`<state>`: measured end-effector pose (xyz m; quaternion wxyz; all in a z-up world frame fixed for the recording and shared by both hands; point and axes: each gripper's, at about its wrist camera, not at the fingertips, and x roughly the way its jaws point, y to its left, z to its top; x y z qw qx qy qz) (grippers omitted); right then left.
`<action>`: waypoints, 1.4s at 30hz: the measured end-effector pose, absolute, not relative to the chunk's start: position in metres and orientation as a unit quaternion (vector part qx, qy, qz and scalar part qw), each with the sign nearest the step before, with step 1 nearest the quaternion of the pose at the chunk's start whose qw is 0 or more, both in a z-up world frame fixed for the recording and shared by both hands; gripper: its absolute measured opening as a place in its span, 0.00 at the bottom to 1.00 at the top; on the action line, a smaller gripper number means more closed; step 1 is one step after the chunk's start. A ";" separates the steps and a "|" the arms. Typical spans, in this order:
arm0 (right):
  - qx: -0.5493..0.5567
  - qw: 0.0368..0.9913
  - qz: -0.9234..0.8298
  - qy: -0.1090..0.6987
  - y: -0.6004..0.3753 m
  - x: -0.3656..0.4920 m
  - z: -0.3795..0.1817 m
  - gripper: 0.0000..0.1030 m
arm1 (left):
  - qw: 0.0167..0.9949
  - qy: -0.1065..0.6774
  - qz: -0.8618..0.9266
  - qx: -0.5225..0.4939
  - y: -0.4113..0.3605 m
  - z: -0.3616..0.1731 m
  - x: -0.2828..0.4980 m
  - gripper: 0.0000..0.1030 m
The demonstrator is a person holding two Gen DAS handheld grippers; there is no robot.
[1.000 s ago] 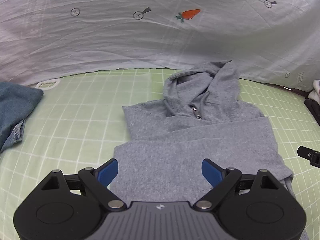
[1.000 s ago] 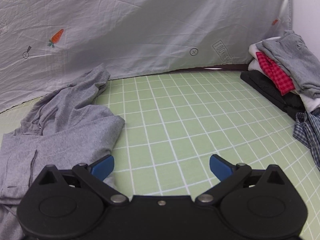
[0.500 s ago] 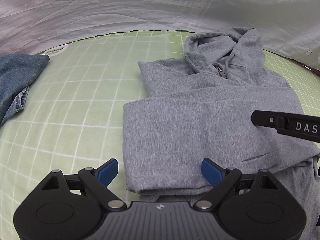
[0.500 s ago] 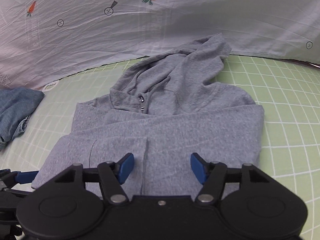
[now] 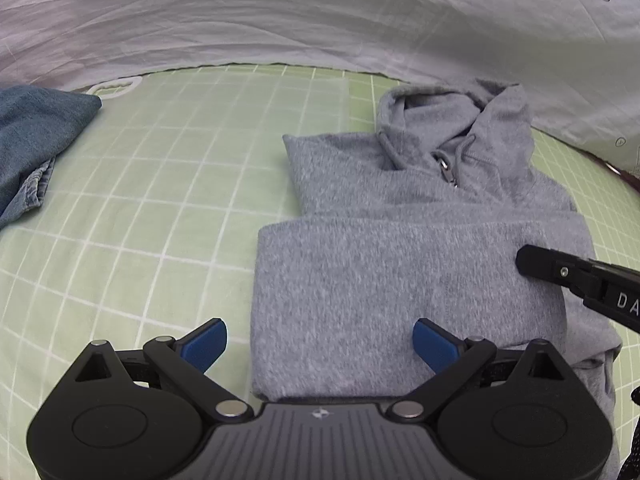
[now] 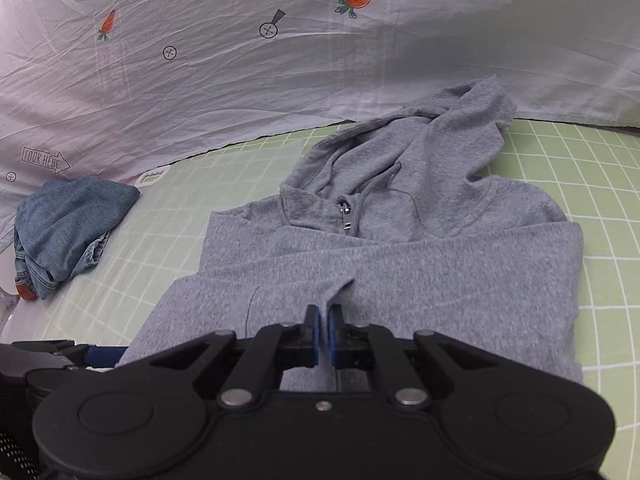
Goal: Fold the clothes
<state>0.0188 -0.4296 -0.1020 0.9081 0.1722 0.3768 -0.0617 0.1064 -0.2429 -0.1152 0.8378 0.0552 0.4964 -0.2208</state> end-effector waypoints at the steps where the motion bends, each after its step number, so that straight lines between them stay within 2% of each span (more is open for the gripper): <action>1: 0.169 0.911 -0.063 0.371 -0.431 0.017 -0.097 0.05 | 0.842 0.489 -0.222 0.048 -0.242 -0.109 0.108 0.96; 8: 0.169 0.912 -0.125 0.353 -0.477 -0.003 -0.071 0.05 | 0.852 0.468 -0.226 0.061 -0.257 -0.095 0.116 0.96; 16: 0.199 0.886 -0.188 0.374 -0.529 -0.016 -0.084 0.05 | 0.839 0.488 -0.225 0.084 -0.261 -0.115 0.113 0.96; 27: 0.153 0.870 -0.229 0.409 -0.537 -0.015 -0.107 0.06 | 0.854 0.477 -0.207 0.025 -0.235 -0.103 0.123 0.94; 29: 0.158 0.869 -0.231 0.408 -0.537 -0.015 -0.108 0.08 | 0.850 0.475 -0.227 0.027 -0.241 -0.102 0.121 0.80; 30: 0.161 0.868 -0.233 0.407 -0.537 -0.016 -0.108 0.13 | 0.848 0.474 -0.238 0.028 -0.244 -0.102 0.120 0.77; 34: 0.188 0.865 -0.235 0.402 -0.539 -0.023 -0.108 0.30 | 0.836 0.471 -0.280 0.035 -0.259 -0.102 0.116 0.52; 35: 0.195 0.863 -0.235 0.401 -0.540 -0.025 -0.109 0.31 | 0.831 0.472 -0.292 0.040 -0.264 -0.103 0.115 0.49; 39: 0.223 0.857 -0.234 0.401 -0.541 -0.033 -0.115 0.31 | 0.812 0.492 -0.312 0.032 -0.280 -0.116 0.115 0.48; 41: 0.227 0.858 -0.234 0.398 -0.540 -0.036 -0.116 0.27 | 0.805 0.504 -0.312 0.020 -0.283 -0.123 0.117 0.48; 42: 0.225 0.859 -0.234 0.397 -0.540 -0.037 -0.116 0.20 | 0.807 0.503 -0.310 0.019 -0.283 -0.123 0.117 0.46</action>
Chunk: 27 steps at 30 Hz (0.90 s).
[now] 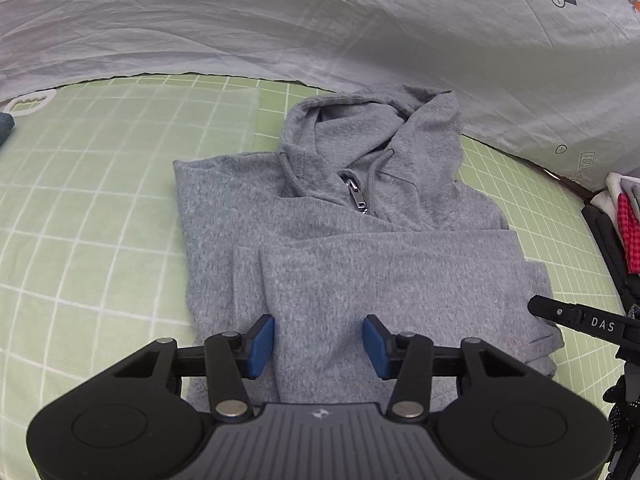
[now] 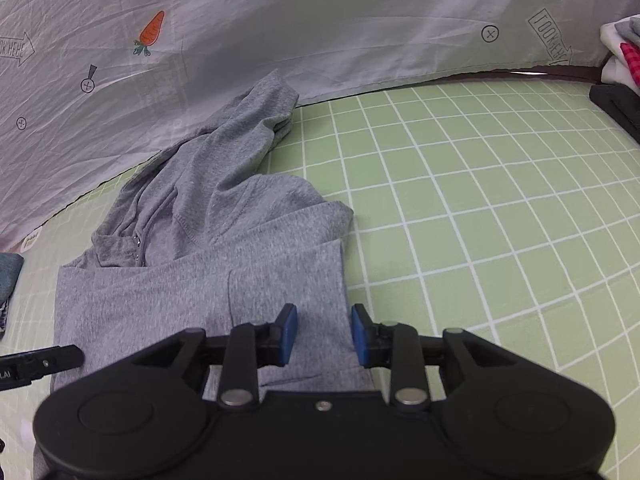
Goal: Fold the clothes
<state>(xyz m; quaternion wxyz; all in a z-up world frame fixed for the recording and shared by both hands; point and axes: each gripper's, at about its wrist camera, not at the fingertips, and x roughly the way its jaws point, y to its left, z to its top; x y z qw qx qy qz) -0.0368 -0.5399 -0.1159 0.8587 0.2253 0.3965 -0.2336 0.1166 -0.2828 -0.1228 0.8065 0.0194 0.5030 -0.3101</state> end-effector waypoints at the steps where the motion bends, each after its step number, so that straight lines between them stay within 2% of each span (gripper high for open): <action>1: 0.223 0.861 -0.232 0.394 -0.540 -0.038 -0.115 0.10 | 0.808 0.502 -0.308 0.018 -0.282 -0.122 0.116 0.31; 2: 0.220 0.863 -0.231 0.391 -0.539 -0.039 -0.113 0.05 | 0.810 0.500 -0.305 0.018 -0.282 -0.122 0.116 0.10; 3: 0.217 0.865 -0.230 0.389 -0.539 -0.040 -0.112 0.04 | 0.812 0.498 -0.303 0.016 -0.281 -0.121 0.116 0.08; 7: 0.249 0.871 -0.233 0.355 -0.544 -0.051 -0.097 0.03 | 0.825 0.480 -0.298 -0.012 -0.269 -0.105 0.115 0.07; 11: 0.247 0.859 -0.239 0.380 -0.545 -0.047 -0.105 0.03 | 0.826 0.490 -0.277 0.031 -0.273 -0.112 0.117 0.10; 12: 0.242 0.852 -0.243 0.395 -0.545 -0.044 -0.111 0.04 | 0.826 0.493 -0.270 0.048 -0.275 -0.115 0.118 0.13; 14: 0.236 0.844 -0.255 0.409 -0.545 -0.041 -0.114 0.09 | 0.829 0.488 -0.268 0.043 -0.269 -0.113 0.121 0.36; 15: 0.233 0.841 -0.262 0.412 -0.545 -0.040 -0.114 0.17 | 0.833 0.483 -0.268 0.037 -0.266 -0.111 0.123 0.43; 16: 0.228 0.840 -0.272 0.411 -0.545 -0.038 -0.112 0.35 | 0.839 0.474 -0.265 0.033 -0.263 -0.107 0.126 0.65; 17: 0.219 0.841 -0.281 0.408 -0.546 -0.036 -0.109 0.44 | 0.847 0.464 -0.258 0.034 -0.261 -0.104 0.130 0.87; 18: 0.209 0.843 -0.287 0.404 -0.547 -0.034 -0.105 0.54 | 0.855 0.451 -0.252 0.038 -0.262 -0.100 0.136 0.92; 20: 0.195 0.849 -0.288 0.398 -0.552 -0.022 -0.099 0.61 | 0.868 0.429 -0.245 0.048 -0.263 -0.095 0.150 0.93; 22: 0.189 0.854 -0.285 0.392 -0.557 -0.005 -0.095 0.77 | 0.872 0.425 -0.238 0.056 -0.270 -0.095 0.173 0.94; 27: 0.174 0.862 -0.283 0.383 -0.566 0.061 -0.098 0.86 | 0.869 0.432 -0.232 0.061 -0.298 -0.105 0.229 0.94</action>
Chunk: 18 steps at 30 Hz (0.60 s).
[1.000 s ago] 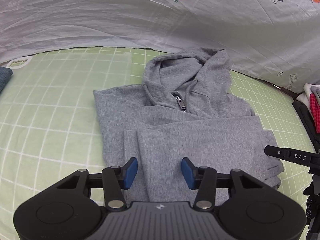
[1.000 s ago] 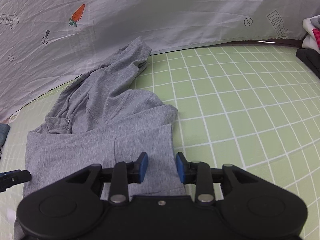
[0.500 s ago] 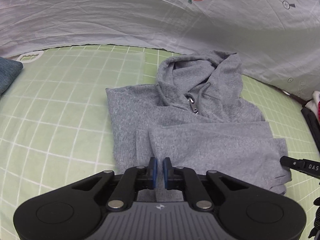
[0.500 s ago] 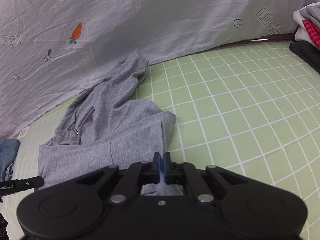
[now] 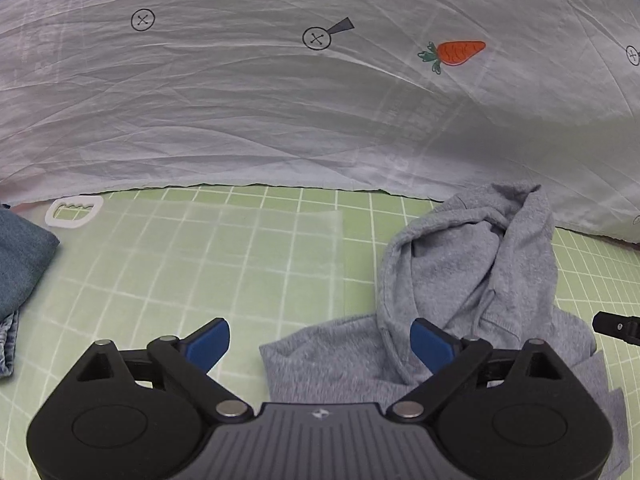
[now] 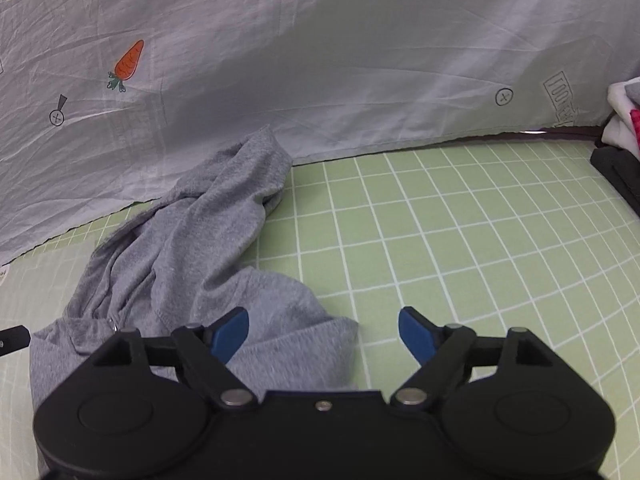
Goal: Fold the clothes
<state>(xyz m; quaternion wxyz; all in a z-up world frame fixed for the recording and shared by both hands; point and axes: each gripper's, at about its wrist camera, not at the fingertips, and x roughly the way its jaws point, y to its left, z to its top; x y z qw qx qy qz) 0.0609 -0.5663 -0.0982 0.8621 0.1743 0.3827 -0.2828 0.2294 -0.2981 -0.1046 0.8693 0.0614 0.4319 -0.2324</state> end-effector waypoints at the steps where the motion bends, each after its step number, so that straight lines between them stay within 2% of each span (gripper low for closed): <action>1: 0.169 0.863 -0.285 0.382 -0.568 0.075 -0.100 0.88 | 0.868 0.432 -0.238 0.064 -0.308 -0.107 0.237 0.94; 10: 0.169 0.873 -0.283 0.360 -0.571 0.192 -0.123 0.92 | 0.850 0.437 -0.275 0.101 -0.382 -0.141 0.274 0.94; 14: 0.151 0.862 -0.294 0.385 -0.570 0.206 -0.136 0.92 | 0.855 0.428 -0.262 0.131 -0.399 -0.152 0.283 0.94; 18: 0.127 0.851 -0.323 0.395 -0.575 0.185 -0.134 0.91 | 0.870 0.422 -0.213 0.139 -0.393 -0.157 0.295 0.94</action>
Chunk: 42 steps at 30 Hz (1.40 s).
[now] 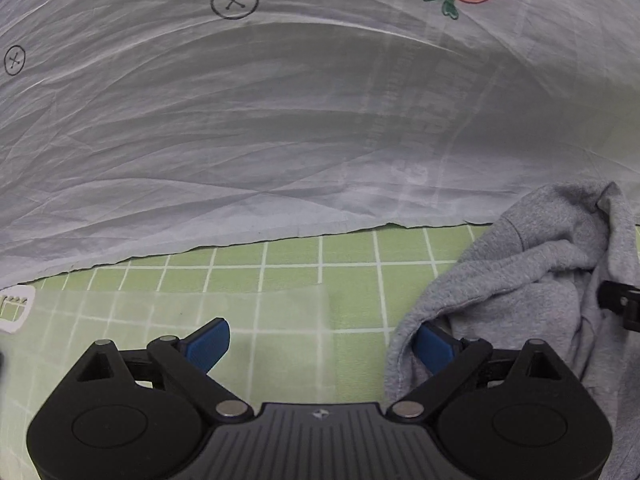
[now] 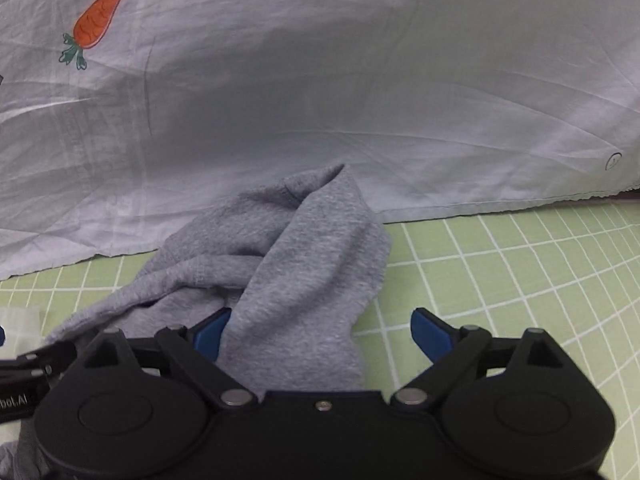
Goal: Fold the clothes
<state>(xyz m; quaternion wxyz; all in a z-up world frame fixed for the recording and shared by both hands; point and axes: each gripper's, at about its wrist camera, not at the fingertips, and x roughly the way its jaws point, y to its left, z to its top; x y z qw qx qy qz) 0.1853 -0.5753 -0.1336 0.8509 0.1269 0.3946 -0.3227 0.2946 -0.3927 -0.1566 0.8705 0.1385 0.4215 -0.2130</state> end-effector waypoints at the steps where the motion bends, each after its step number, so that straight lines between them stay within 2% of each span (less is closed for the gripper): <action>1: 0.122 0.849 -0.332 0.393 -0.578 0.177 -0.131 0.91 | 0.873 0.423 -0.204 0.132 -0.388 -0.157 0.297 0.94; 10: 0.118 0.828 -0.381 0.393 -0.597 0.130 -0.122 0.88 | 0.886 0.433 -0.147 0.069 -0.352 -0.144 0.296 0.94; 19: 0.088 0.832 -0.360 0.414 -0.597 0.165 -0.136 0.88 | 0.881 0.419 -0.170 0.140 -0.373 -0.153 0.296 0.94; 25: 0.134 0.843 -0.380 0.356 -0.619 0.134 -0.103 0.89 | 0.902 0.412 -0.121 0.043 -0.337 -0.125 0.301 0.94; 34: 0.121 0.865 -0.373 0.313 -0.587 0.058 -0.057 0.90 | 0.928 0.343 -0.144 0.035 -0.298 -0.054 0.233 0.94; 42: 0.117 0.877 -0.354 0.303 -0.561 -0.010 -0.039 0.93 | 0.928 0.342 -0.146 0.021 -0.260 -0.040 0.172 0.94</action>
